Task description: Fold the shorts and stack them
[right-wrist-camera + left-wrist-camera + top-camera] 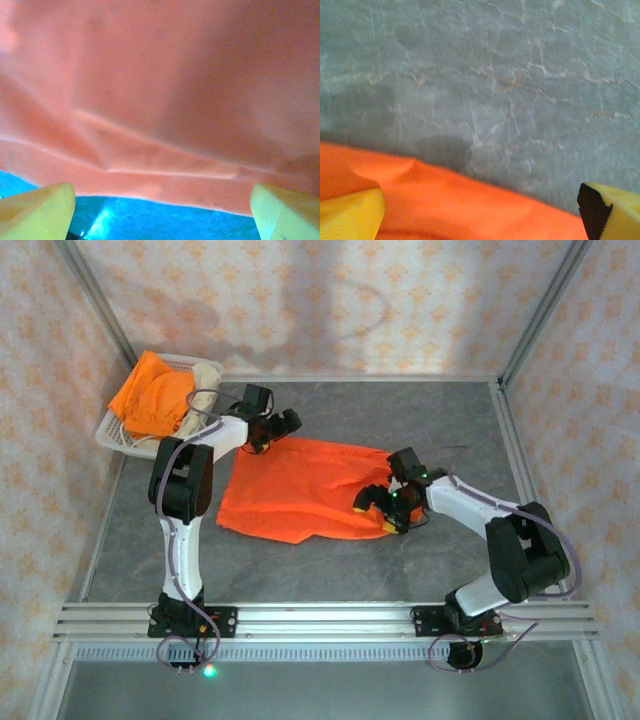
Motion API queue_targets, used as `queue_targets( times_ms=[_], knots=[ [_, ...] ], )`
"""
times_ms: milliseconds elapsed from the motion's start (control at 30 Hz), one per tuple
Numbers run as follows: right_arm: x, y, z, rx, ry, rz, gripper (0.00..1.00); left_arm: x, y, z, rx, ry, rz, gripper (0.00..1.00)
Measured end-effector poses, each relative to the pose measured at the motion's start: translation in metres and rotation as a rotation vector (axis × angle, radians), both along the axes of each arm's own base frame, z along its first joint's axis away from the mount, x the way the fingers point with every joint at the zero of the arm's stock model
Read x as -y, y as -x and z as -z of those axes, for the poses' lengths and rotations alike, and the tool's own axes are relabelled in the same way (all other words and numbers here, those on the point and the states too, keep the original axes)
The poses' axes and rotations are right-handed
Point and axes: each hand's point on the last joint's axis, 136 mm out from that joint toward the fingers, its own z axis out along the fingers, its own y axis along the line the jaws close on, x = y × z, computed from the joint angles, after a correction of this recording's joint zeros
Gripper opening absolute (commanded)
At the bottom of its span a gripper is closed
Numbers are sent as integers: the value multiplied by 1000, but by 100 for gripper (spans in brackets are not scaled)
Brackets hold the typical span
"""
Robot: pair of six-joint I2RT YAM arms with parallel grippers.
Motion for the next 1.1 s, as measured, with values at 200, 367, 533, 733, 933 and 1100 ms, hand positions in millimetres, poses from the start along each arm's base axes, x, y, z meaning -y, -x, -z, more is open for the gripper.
queue_targets(
  times_ms=[200, 367, 533, 733, 933, 1100],
  knots=[
    [4, -60, -89, 235, -84, 48, 90, -1, 59, -82, 124, 32, 24, 100],
    [34, -102, -89, 244, -62, 119, 90, -2, 110, -105, 188, 67, 40, 100],
    [47, -121, -43, 129, -33, 139, 90, -6, 167, -37, 35, 39, 51, 100],
    [56, -141, -1, 30, -21, 156, 90, -32, 224, 28, -113, -39, 7, 100],
    [62, -151, 16, -13, -33, 172, 91, -41, 225, 28, -36, -39, -41, 100],
    [60, -155, 8, -6, -64, 168, 95, -44, 231, 24, -4, -20, -64, 100]
  ],
)
